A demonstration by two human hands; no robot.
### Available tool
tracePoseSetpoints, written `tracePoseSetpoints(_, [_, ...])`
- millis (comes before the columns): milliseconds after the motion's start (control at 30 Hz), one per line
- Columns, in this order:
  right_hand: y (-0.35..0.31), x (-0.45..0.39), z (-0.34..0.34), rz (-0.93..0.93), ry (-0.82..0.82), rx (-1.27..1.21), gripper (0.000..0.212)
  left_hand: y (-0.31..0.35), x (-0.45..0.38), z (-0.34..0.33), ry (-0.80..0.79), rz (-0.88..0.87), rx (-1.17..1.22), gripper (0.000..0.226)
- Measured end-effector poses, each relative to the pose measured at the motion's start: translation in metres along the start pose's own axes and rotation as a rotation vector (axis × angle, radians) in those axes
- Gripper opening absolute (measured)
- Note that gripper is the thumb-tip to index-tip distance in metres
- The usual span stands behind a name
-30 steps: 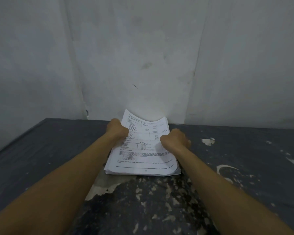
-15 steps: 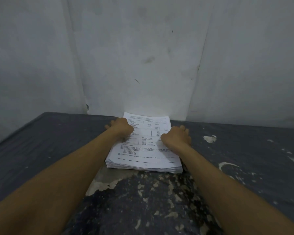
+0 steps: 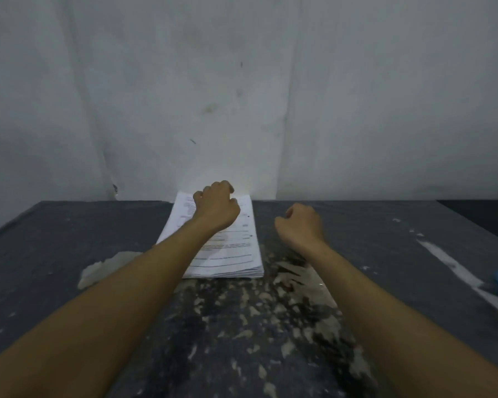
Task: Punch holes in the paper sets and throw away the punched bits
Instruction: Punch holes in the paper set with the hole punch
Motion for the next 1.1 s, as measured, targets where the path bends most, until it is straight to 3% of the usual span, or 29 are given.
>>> tracePoseSetpoints(233, [0.073, 0.032, 0.101, 0.025, 0.213, -0.035, 0.010, 0.133, 0.043, -0.022, -0.029, -0.208, 0.227, 0.021])
tracePoseSetpoints(433, [0.156, 0.076, 0.181, -0.049, 0.432, 0.004, 0.012, 0.237, 0.079, -0.071, -0.161, -0.336, 0.300, 0.014])
tracePoseSetpoints(633, [0.255, 0.109, 0.247, -0.176, 0.546, -0.027, 0.011, 0.329, 0.119, -0.144, -0.420, -0.449, 0.310, 0.029])
tracePoseSetpoints(800, [0.319, 0.125, 0.292, -0.311, 0.760, -0.041, 0.024, 0.388, 0.145, -0.193, -0.577, -0.520, 0.274, 0.064])
tracePoseSetpoints(900, [0.347, 0.117, 0.308, -0.354, 0.759, -0.077, 0.039, 0.414, 0.153, -0.214, -0.623, -0.538, 0.261, 0.084])
tracePoseSetpoints(1000, [0.366, 0.099, 0.314, -0.342, 0.657, -0.111, 0.057, 0.434, 0.157, -0.229, -0.623, -0.557, 0.250, 0.087])
tracePoseSetpoints(1100, [0.376, 0.083, 0.316, -0.309, 0.562, -0.078, 0.052, 0.447, 0.159, -0.242, -0.629, -0.545, 0.246, 0.092])
Point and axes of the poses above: each hand's wrist, its own x-axis away from the middle knuckle, its own z-axis out of the back of the hand, y = z × x, the point moved 7 cm from there along -x, towards the middle knuckle, and after that the axes turned 1 degree about -z, right-handed, at the moved point
